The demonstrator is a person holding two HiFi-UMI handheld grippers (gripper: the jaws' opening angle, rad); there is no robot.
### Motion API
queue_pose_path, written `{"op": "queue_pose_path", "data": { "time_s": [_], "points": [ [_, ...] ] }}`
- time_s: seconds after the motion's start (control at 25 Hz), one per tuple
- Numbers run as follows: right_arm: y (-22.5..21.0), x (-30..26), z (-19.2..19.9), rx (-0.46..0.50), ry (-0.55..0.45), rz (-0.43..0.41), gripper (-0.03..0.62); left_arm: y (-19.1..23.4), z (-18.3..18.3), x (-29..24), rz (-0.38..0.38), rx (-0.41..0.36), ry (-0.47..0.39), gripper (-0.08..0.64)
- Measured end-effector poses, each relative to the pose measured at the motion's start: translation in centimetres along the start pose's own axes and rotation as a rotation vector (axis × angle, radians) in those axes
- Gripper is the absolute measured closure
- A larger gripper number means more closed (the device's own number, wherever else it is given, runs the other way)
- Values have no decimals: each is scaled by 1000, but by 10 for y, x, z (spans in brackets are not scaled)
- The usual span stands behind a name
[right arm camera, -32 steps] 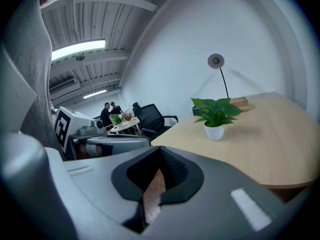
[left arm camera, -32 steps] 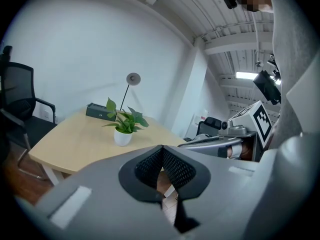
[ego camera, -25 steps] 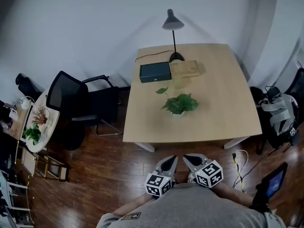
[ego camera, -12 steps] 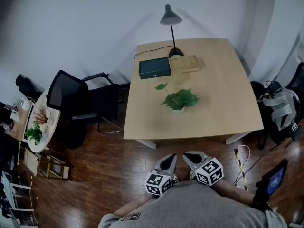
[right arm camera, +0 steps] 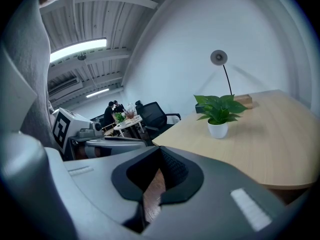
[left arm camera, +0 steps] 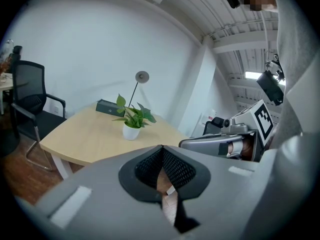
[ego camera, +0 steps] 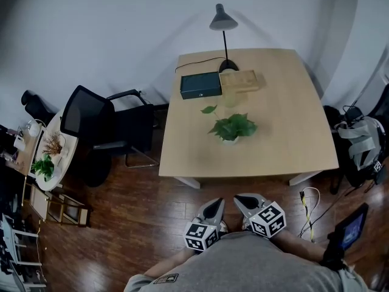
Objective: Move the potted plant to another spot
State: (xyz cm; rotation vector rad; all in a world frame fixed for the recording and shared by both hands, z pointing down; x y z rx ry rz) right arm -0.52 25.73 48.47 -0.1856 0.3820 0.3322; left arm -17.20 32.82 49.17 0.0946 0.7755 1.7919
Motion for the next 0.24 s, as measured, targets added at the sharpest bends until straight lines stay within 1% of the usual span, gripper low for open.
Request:
{"op": "queue_pose_path", "data": {
  "time_s": [0.24],
  "points": [
    [-5, -12, -2, 10, 3, -17, 586, 11, -4, -3, -16, 11, -9, 557]
  ]
}}
Point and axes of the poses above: the fingertips, and each gripper's own axes: x backward along the fingers, y to its left, z out of its underside, the point moved 10 cm from there along x, backward along the fingers, and after that the axes turned 14 degrees about x, right-handed, at the moved point
